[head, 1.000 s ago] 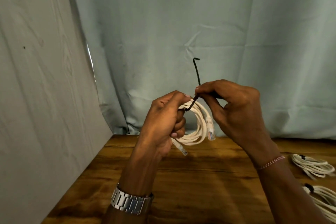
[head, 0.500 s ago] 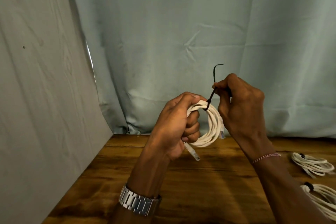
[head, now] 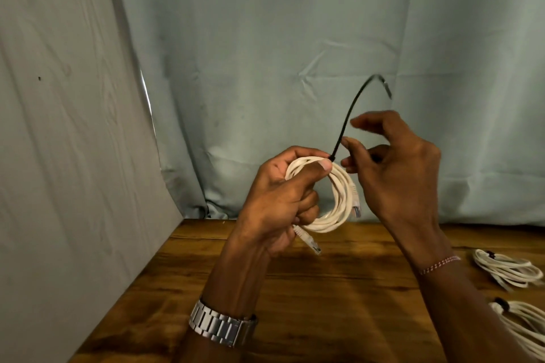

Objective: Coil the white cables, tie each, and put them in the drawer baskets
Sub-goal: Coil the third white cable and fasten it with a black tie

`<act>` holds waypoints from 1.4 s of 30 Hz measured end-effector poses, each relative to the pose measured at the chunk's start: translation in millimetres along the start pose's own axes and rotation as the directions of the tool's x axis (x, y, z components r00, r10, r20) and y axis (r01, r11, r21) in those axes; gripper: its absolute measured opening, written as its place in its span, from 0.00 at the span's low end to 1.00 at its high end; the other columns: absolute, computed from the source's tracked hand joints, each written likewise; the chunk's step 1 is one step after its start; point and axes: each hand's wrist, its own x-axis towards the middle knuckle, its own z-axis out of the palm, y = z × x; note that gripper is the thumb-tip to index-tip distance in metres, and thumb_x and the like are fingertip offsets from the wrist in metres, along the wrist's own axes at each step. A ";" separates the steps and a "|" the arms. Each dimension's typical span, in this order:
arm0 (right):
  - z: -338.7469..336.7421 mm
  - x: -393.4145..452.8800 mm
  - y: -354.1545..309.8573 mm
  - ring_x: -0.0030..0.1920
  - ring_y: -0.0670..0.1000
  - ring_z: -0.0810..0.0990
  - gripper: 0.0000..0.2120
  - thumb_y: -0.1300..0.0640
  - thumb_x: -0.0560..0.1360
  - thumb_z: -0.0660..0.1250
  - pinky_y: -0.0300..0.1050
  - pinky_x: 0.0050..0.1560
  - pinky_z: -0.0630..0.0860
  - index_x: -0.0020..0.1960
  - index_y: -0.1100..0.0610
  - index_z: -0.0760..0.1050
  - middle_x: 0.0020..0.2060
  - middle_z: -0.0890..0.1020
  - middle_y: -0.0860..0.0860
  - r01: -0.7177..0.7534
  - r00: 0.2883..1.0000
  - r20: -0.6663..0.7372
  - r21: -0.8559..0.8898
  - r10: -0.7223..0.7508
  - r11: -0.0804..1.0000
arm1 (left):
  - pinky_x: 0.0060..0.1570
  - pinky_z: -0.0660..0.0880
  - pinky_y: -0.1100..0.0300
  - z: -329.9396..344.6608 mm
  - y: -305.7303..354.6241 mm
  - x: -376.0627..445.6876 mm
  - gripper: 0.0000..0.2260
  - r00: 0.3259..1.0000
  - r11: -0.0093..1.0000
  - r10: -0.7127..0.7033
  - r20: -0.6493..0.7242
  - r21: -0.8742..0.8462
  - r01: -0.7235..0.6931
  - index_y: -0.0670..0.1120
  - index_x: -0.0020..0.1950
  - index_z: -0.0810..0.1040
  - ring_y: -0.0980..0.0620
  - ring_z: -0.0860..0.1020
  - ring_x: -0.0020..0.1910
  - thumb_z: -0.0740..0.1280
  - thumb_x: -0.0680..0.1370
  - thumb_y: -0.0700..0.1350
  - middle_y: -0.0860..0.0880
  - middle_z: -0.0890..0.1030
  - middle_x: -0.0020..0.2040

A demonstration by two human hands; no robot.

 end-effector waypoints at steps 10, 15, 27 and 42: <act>-11.1 2.5 -26.5 0.38 0.41 0.85 0.08 0.47 0.76 0.70 0.33 0.38 0.77 0.45 0.50 0.84 0.37 0.87 0.44 -0.448 0.852 0.421 0.279 0.311 0.849 | 0.22 0.53 0.65 -7.9 -1.6 3.1 0.03 1.000 1.000 0.005 -0.013 -0.018 -0.005 0.42 0.51 0.78 0.58 0.56 0.19 0.65 0.80 0.37 0.52 0.62 0.23; -3.9 2.1 -17.0 0.39 0.48 0.85 0.04 0.56 0.78 0.71 0.41 0.40 0.80 0.44 0.54 0.82 0.38 0.86 0.50 -0.436 0.872 0.403 0.386 0.276 0.813 | 0.23 0.51 0.64 -6.1 -4.9 5.2 0.04 0.999 0.998 -0.039 -0.005 -0.050 0.039 0.42 0.52 0.77 0.57 0.54 0.20 0.63 0.82 0.41 0.52 0.58 0.24; 19.4 -5.0 -5.2 0.40 0.43 0.83 0.03 0.61 0.79 0.69 0.39 0.36 0.79 0.47 0.60 0.78 0.41 0.83 0.52 -0.191 0.980 0.110 0.285 0.166 0.939 | 0.25 0.51 0.60 9.0 -14.2 8.4 0.16 0.988 0.991 -0.131 -0.086 -0.032 0.128 0.42 0.42 0.71 0.56 0.54 0.20 0.58 0.84 0.52 0.52 0.57 0.23; 17.5 -0.7 0.9 0.42 0.44 0.84 0.04 0.55 0.80 0.69 0.45 0.40 0.81 0.47 0.55 0.79 0.40 0.83 0.47 -0.137 0.968 0.233 0.198 0.089 0.970 | 0.39 0.74 0.52 -13.7 -7.9 7.1 0.10 0.996 0.981 -0.087 0.026 0.177 0.081 0.42 0.56 0.73 0.51 0.73 0.29 0.61 0.84 0.48 0.46 0.71 0.31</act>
